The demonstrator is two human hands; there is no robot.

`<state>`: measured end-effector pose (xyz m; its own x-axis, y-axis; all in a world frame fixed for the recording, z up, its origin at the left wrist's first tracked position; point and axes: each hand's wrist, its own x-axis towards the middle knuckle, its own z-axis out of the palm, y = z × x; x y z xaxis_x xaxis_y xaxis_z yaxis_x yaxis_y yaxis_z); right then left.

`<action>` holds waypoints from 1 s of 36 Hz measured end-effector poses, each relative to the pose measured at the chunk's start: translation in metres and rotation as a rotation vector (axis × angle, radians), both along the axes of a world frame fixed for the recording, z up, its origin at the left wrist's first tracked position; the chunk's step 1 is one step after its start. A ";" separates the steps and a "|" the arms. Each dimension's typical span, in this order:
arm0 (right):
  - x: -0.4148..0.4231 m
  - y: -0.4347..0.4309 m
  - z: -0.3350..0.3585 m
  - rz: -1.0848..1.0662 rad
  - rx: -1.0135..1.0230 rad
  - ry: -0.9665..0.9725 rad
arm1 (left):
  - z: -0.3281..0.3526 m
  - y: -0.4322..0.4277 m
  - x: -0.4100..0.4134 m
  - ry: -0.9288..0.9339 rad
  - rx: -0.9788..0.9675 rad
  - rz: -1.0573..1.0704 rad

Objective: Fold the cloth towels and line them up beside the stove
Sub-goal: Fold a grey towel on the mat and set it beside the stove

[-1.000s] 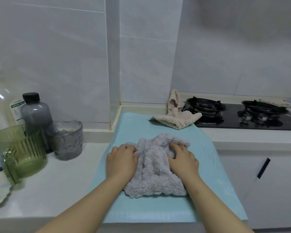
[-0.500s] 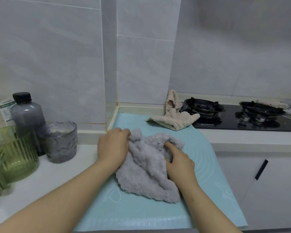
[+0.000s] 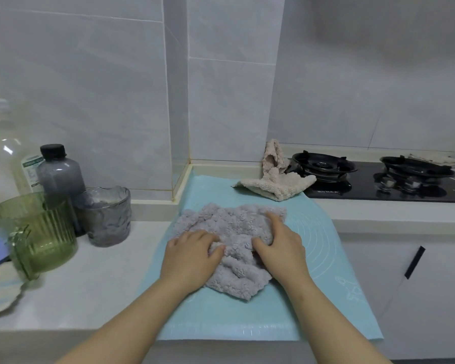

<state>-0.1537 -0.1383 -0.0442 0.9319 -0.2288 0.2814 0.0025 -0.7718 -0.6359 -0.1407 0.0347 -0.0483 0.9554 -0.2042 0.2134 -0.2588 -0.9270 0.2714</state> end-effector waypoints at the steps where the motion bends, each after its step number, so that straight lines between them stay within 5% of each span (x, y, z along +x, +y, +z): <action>1: 0.000 0.000 0.000 -0.046 -0.021 0.025 | -0.001 0.001 -0.001 0.000 -0.014 -0.004; 6: -0.001 0.002 -0.001 -0.088 -0.144 0.110 | 0.002 0.003 0.000 0.011 -0.086 -0.007; 11: -0.004 0.005 0.005 -0.045 -0.183 -0.057 | 0.001 0.001 0.000 -0.005 -0.079 0.005; 15: -0.009 -0.005 0.016 0.038 0.080 -0.168 | -0.001 0.003 0.000 -0.009 -0.090 -0.018; 20: -0.010 -0.016 0.047 0.024 0.115 -0.334 | 0.001 0.003 -0.003 -0.037 -0.118 -0.033; 27: -0.006 -0.031 0.060 0.127 -0.080 0.371 | 0.001 0.007 -0.002 -0.020 -0.368 0.039; 31: 0.003 -0.034 0.038 -0.056 -0.091 0.302 | 0.000 0.009 0.000 -0.035 -0.534 0.089; 36: 0.009 -0.019 0.026 -0.021 -0.215 0.410 | 0.008 0.015 0.024 0.006 -0.637 0.216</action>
